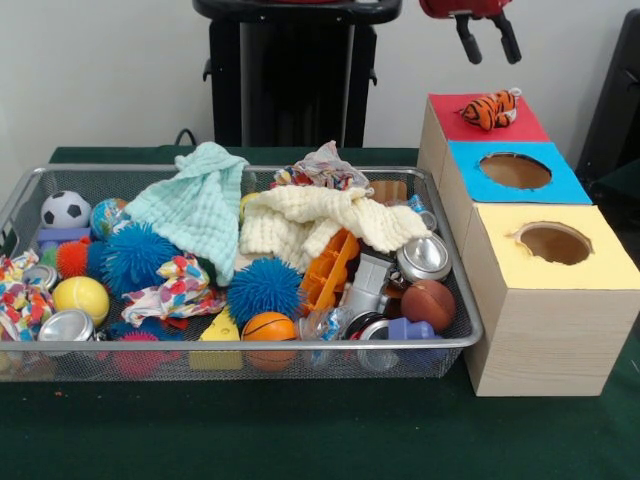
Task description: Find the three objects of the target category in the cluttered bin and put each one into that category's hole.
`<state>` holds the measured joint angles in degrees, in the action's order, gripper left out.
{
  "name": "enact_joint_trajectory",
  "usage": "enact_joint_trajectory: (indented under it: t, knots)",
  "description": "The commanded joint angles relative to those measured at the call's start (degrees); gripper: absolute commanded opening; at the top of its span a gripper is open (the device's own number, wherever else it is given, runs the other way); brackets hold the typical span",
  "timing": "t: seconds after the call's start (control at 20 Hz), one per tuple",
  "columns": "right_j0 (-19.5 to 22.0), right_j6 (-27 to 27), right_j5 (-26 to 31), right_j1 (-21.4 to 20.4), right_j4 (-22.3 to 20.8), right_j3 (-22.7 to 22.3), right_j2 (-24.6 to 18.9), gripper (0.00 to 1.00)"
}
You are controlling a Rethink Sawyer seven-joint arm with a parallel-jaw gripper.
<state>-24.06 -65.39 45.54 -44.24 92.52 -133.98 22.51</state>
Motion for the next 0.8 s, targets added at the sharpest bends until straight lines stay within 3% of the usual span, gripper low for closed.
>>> enact_joint_trajectory:
  t: [0.05, 0.2, 0.25, 0.65, 0.8]
  knots:
    - [2.30, -14.17, -3.99, 0.35, 0.42, 0.84, -4.66, 1.00]
    - [2.42, -12.63, -4.18, 0.84, 1.80, 0.86, -5.02, 1.00]
    - [2.50, -12.31, -4.29, 0.91, 1.74, 0.91, -5.03, 0.00]
    - [1.25, -9.85, -4.85, 1.26, 4.80, 0.35, -5.49, 0.00]
    - [0.05, -9.36, -5.64, 1.93, 8.35, 0.36, -5.77, 0.00]
